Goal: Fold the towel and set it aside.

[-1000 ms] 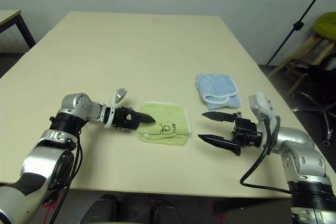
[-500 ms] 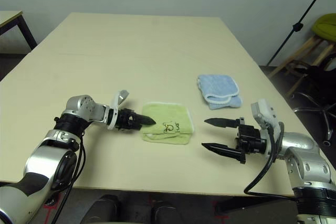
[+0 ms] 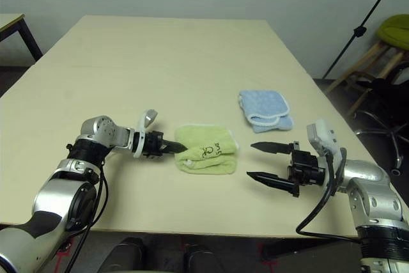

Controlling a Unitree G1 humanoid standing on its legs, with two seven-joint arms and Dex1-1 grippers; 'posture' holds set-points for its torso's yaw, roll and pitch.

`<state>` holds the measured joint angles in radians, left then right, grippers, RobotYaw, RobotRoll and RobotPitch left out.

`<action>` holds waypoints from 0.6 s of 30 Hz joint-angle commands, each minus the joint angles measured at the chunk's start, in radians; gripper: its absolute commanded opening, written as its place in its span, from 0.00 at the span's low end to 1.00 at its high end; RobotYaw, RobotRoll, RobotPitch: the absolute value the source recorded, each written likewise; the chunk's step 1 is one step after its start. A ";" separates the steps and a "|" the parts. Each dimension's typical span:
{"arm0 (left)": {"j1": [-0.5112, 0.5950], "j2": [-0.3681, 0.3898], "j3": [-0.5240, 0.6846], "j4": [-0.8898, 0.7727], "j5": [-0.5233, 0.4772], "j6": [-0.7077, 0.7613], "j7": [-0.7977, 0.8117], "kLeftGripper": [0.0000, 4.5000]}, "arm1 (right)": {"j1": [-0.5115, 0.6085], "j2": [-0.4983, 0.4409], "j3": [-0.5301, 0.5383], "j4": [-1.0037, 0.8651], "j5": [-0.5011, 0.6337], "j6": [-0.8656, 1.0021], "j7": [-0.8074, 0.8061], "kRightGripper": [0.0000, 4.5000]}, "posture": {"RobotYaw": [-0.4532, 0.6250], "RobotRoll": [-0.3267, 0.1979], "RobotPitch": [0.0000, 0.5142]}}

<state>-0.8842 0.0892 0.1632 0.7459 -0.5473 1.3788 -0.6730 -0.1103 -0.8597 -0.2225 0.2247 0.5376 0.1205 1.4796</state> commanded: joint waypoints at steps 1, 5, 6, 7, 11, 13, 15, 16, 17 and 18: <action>-0.001 0.011 0.083 -0.059 -0.043 0.022 0.036 0.01 | -0.015 0.006 0.012 0.019 -0.022 -0.011 -0.003 1.00 | 0.43 0.62 0.10; 0.001 0.063 0.204 -0.138 -0.096 0.028 0.071 0.01 | -0.029 0.008 0.020 0.036 -0.028 -0.014 0.000 1.00 | 0.43 0.62 0.10; 0.000 0.086 0.248 -0.159 -0.110 0.020 0.089 0.01 | -0.035 0.009 0.024 0.042 -0.031 -0.016 0.001 1.00 | 0.43 0.62 0.10; 0.001 0.098 0.277 -0.173 -0.120 0.015 0.104 0.01 | -0.039 0.010 0.026 0.046 -0.033 -0.017 0.002 1.00 | 0.43 0.62 0.10; 0.015 0.198 0.384 -0.206 -0.130 -0.082 0.157 0.01 | -0.064 0.017 0.039 0.058 -0.042 -0.013 0.007 1.00 | 0.47 0.62 0.11; 0.024 0.255 0.427 -0.206 -0.125 -0.157 0.177 0.01 | -0.081 0.022 0.048 0.068 -0.049 -0.013 0.011 1.00 | 0.49 0.62 0.11; 0.028 0.308 0.475 -0.193 -0.124 -0.238 0.199 0.01 | -0.097 0.026 0.056 0.078 -0.054 -0.013 0.015 1.00 | 0.50 0.62 0.11; 0.031 0.327 0.492 -0.186 -0.122 -0.281 0.210 0.01 | -0.104 0.026 0.059 0.083 -0.056 -0.014 0.016 1.00 | 0.50 0.62 0.11; 0.035 0.346 0.513 -0.176 -0.118 -0.336 0.225 0.01 | -0.111 0.027 0.063 0.088 -0.058 -0.014 0.018 1.00 | 0.50 0.62 0.11; 0.039 0.361 0.531 -0.165 -0.118 -0.380 0.238 0.01 | -0.117 0.028 0.066 0.093 -0.060 -0.015 0.020 1.00 | 0.51 0.62 0.11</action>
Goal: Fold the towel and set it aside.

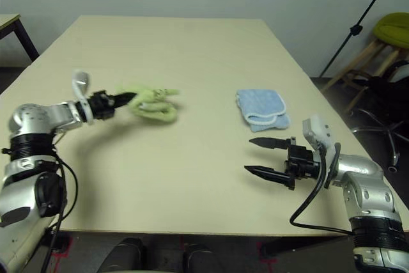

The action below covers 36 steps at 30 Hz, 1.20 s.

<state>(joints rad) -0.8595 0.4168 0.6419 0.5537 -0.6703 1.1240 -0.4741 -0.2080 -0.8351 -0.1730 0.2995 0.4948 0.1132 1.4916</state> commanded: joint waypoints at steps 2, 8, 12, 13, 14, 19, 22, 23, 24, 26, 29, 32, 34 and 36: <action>0.031 0.053 0.073 0.031 0.013 -0.209 0.067 0.01 | -0.033 0.006 0.022 0.028 -0.021 -0.009 0.011 1.00 | 0.51 0.62 0.11; 0.115 0.064 0.081 0.037 0.033 -0.373 0.133 0.01 | -0.052 0.014 0.029 0.035 -0.029 -0.006 0.014 1.00 | 0.52 0.62 0.11; 0.178 0.057 0.070 0.066 0.038 -0.441 0.141 0.01 | -0.053 0.015 0.029 0.030 -0.028 -0.003 0.012 1.00 | 0.51 0.62 0.11; 0.196 0.052 0.064 0.069 0.041 -0.450 0.140 0.01 | -0.051 0.014 0.029 0.028 -0.028 -0.002 0.011 1.00 | 0.51 0.62 0.11; 0.210 0.046 0.058 0.074 0.043 -0.456 0.139 0.01 | -0.050 0.015 0.029 0.024 -0.027 -0.001 0.008 1.00 | 0.51 0.62 0.11; 0.241 0.033 0.037 0.079 0.035 -0.460 0.141 0.01 | -0.034 0.014 0.029 -0.001 -0.022 0.016 -0.002 1.00 | 0.50 0.62 0.11; 0.266 0.035 0.022 0.067 0.036 -0.449 0.146 0.12 | -0.023 0.013 0.027 -0.020 -0.019 0.031 -0.010 1.00 | 0.50 0.62 0.12; 0.279 0.035 0.020 0.052 0.030 -0.436 0.144 0.18 | -0.020 0.014 0.026 -0.028 -0.018 0.036 -0.015 1.00 | 0.50 0.62 0.12; 0.288 0.035 0.019 0.041 0.025 -0.427 0.143 0.26 | -0.017 0.014 0.025 -0.034 -0.017 0.040 -0.020 1.00 | 0.50 0.62 0.12; 0.322 0.032 0.021 -0.009 0.010 -0.389 0.157 0.41 | -0.008 0.017 0.023 -0.049 -0.015 0.047 -0.030 1.00 | 0.50 0.62 0.12; 0.409 0.031 -0.001 -0.158 -0.006 -0.327 0.166 0.65 | 0.005 0.023 0.012 -0.077 -0.003 0.075 -0.062 1.00 | 0.50 0.62 0.13; 0.501 0.028 -0.003 -0.329 -0.044 -0.263 0.180 0.88 | 0.006 0.042 -0.022 -0.101 0.025 0.111 -0.125 1.00 | 0.51 0.62 0.14; 0.561 0.043 -0.012 -0.447 -0.066 -0.219 0.181 0.99 | 0.001 0.065 -0.052 -0.114 0.043 0.135 -0.189 1.00 | 0.52 0.62 0.14; 0.604 0.061 -0.024 -0.540 -0.072 -0.196 0.181 0.99 | -0.006 0.090 -0.086 -0.125 0.078 0.182 -0.251 1.00 | 0.52 0.62 0.14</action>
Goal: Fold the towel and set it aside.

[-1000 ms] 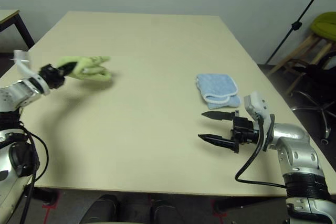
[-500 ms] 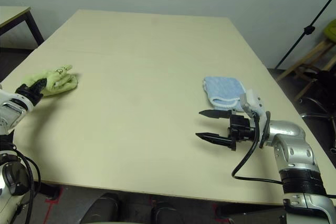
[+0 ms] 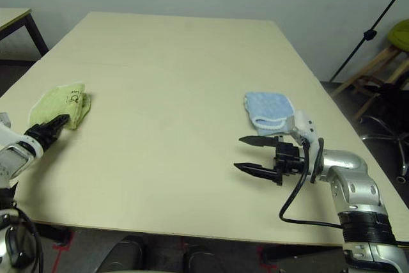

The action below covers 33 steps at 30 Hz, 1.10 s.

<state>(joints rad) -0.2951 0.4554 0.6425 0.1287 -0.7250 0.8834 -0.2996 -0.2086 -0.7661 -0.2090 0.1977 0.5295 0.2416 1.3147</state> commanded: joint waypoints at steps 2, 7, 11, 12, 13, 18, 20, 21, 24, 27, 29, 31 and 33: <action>0.064 0.030 -0.040 -0.187 -0.012 0.027 0.001 0.99 | -0.011 0.052 -0.088 -0.022 0.066 0.065 -0.137 1.00 | 0.53 0.62 0.14; 0.085 -0.006 -0.114 -0.194 0.153 -0.329 -0.052 0.99 | -0.037 0.185 -0.205 0.026 0.042 -0.056 -0.402 1.00 | 0.54 0.62 0.14; 0.097 -0.027 -0.167 -0.128 0.296 -0.541 -0.008 0.99 | -0.009 0.293 -0.256 0.024 -0.009 -0.192 -0.583 1.00 | 0.52 0.62 0.14; 0.094 -0.035 -0.175 -0.100 0.336 -0.612 0.009 0.99 | 0.004 0.330 -0.273 0.016 -0.023 -0.226 -0.648 1.00 | 0.52 0.62 0.14; 0.090 -0.040 -0.179 -0.070 0.369 -0.685 0.018 0.99 | 0.012 0.361 -0.286 0.009 -0.034 -0.255 -0.699 1.00 | 0.51 0.62 0.14; 0.088 -0.031 -0.203 0.082 0.465 -0.886 0.024 0.99 | 0.045 0.452 -0.290 -0.021 -0.072 -0.335 -0.844 1.00 | 0.49 0.62 0.14; 0.085 -0.021 -0.214 0.142 0.490 -0.938 0.016 0.99 | 0.044 0.492 -0.276 -0.023 -0.089 -0.347 -0.907 1.00 | 0.48 0.62 0.14; 0.087 -0.024 -0.224 0.163 0.510 -0.967 0.024 0.99 | 0.038 0.512 -0.276 -0.012 -0.088 -0.358 -0.930 1.00 | 0.48 0.62 0.14; 0.071 -0.036 -0.224 0.217 0.519 -1.005 0.050 0.99 | 0.021 0.540 -0.260 0.025 -0.106 -0.388 -0.962 1.00 | 0.47 0.62 0.14; 0.055 -0.043 -0.226 0.241 0.517 -1.008 0.077 0.99 | 0.000 0.552 -0.238 0.060 -0.129 -0.408 -0.984 1.00 | 0.48 0.62 0.15; 0.060 -0.045 -0.230 0.231 0.513 -1.009 0.081 0.99 | -0.005 0.554 -0.231 0.073 -0.133 -0.416 -0.990 1.00 | 0.49 0.62 0.14; 0.076 -0.055 -0.221 0.200 0.497 -0.981 0.103 0.99 | -0.003 0.557 -0.219 0.076 -0.140 -0.420 -0.995 1.00 | 0.48 0.62 0.15; 0.084 -0.058 -0.211 0.178 0.475 -0.951 0.111 0.99 | -0.002 0.568 -0.210 0.065 -0.139 -0.418 -1.003 1.00 | 0.47 0.62 0.14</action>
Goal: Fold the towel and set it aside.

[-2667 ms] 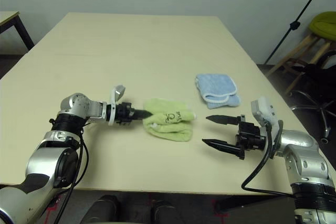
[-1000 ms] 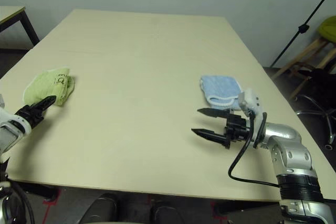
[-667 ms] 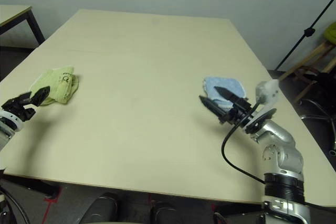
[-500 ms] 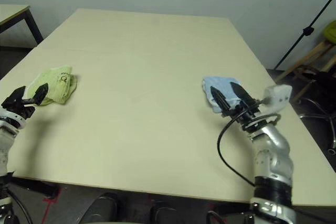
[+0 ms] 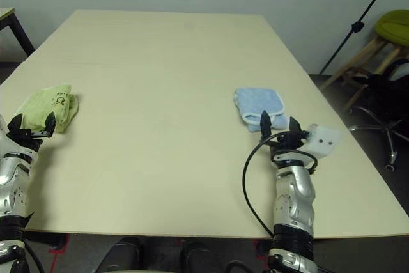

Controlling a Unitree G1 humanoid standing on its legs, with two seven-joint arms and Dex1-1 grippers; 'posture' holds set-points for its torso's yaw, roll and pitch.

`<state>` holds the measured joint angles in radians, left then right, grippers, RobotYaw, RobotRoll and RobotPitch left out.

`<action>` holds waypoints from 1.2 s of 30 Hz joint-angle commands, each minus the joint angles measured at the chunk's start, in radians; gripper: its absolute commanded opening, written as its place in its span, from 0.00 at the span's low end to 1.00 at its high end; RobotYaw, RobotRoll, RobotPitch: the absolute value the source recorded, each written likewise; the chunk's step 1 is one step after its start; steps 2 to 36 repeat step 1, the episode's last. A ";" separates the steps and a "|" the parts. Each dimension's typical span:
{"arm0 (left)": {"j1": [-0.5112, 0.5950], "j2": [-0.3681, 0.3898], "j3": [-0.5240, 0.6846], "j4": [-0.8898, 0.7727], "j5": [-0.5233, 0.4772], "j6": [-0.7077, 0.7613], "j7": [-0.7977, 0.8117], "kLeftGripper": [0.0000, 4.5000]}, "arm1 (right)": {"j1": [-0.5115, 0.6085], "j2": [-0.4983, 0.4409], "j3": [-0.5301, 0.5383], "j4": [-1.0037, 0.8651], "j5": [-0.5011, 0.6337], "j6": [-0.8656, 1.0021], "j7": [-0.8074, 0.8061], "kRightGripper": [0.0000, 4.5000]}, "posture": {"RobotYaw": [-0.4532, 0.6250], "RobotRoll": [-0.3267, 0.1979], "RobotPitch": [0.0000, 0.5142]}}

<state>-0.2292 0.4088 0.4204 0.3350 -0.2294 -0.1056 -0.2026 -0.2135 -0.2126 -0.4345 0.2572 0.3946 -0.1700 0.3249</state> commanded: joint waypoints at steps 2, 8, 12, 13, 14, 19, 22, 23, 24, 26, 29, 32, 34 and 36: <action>0.023 -0.010 0.008 -0.036 -0.020 0.043 0.015 0.99 | 0.003 0.018 0.020 0.001 0.001 -0.004 -0.010 1.00 | 0.47 0.62 0.14; 0.023 -0.010 0.008 -0.036 -0.020 0.043 0.015 0.99 | 0.003 0.018 0.020 0.001 0.001 -0.004 -0.010 1.00 | 0.47 0.62 0.14; 0.023 -0.010 0.008 -0.036 -0.020 0.043 0.015 0.99 | 0.003 0.018 0.020 0.001 0.001 -0.004 -0.010 1.00 | 0.47 0.62 0.14; 0.023 -0.010 0.008 -0.036 -0.020 0.043 0.015 0.99 | 0.003 0.018 0.020 0.001 0.001 -0.004 -0.010 1.00 | 0.47 0.62 0.14; 0.023 -0.010 0.008 -0.036 -0.020 0.043 0.015 0.99 | 0.003 0.018 0.020 0.001 0.001 -0.004 -0.010 1.00 | 0.47 0.62 0.14; 0.023 -0.010 0.008 -0.036 -0.020 0.043 0.015 0.99 | 0.003 0.018 0.020 0.001 0.001 -0.004 -0.010 1.00 | 0.47 0.62 0.14; 0.023 -0.010 0.008 -0.036 -0.020 0.043 0.015 0.99 | 0.003 0.018 0.020 0.001 0.001 -0.004 -0.010 1.00 | 0.47 0.62 0.14; 0.023 -0.010 0.008 -0.036 -0.020 0.043 0.015 0.99 | 0.003 0.018 0.020 0.001 0.001 -0.004 -0.010 1.00 | 0.47 0.62 0.14; 0.023 -0.010 0.008 -0.036 -0.020 0.043 0.015 0.99 | 0.003 0.018 0.020 0.001 0.001 -0.004 -0.010 1.00 | 0.47 0.62 0.14; 0.023 -0.010 0.008 -0.036 -0.020 0.043 0.015 0.99 | 0.003 0.018 0.020 0.001 0.001 -0.004 -0.010 1.00 | 0.47 0.62 0.14; 0.023 -0.010 0.008 -0.036 -0.020 0.043 0.015 0.99 | 0.003 0.018 0.020 0.001 0.001 -0.004 -0.010 1.00 | 0.47 0.62 0.14; 0.023 -0.010 0.008 -0.036 -0.020 0.043 0.015 0.99 | 0.003 0.018 0.020 0.001 0.001 -0.004 -0.010 1.00 | 0.47 0.62 0.14; 0.023 -0.010 0.008 -0.036 -0.020 0.043 0.015 0.99 | 0.003 0.018 0.020 0.001 0.001 -0.004 -0.010 1.00 | 0.47 0.62 0.14; 0.023 -0.010 0.008 -0.036 -0.020 0.043 0.015 0.99 | 0.003 0.018 0.020 0.001 0.001 -0.004 -0.010 1.00 | 0.47 0.62 0.14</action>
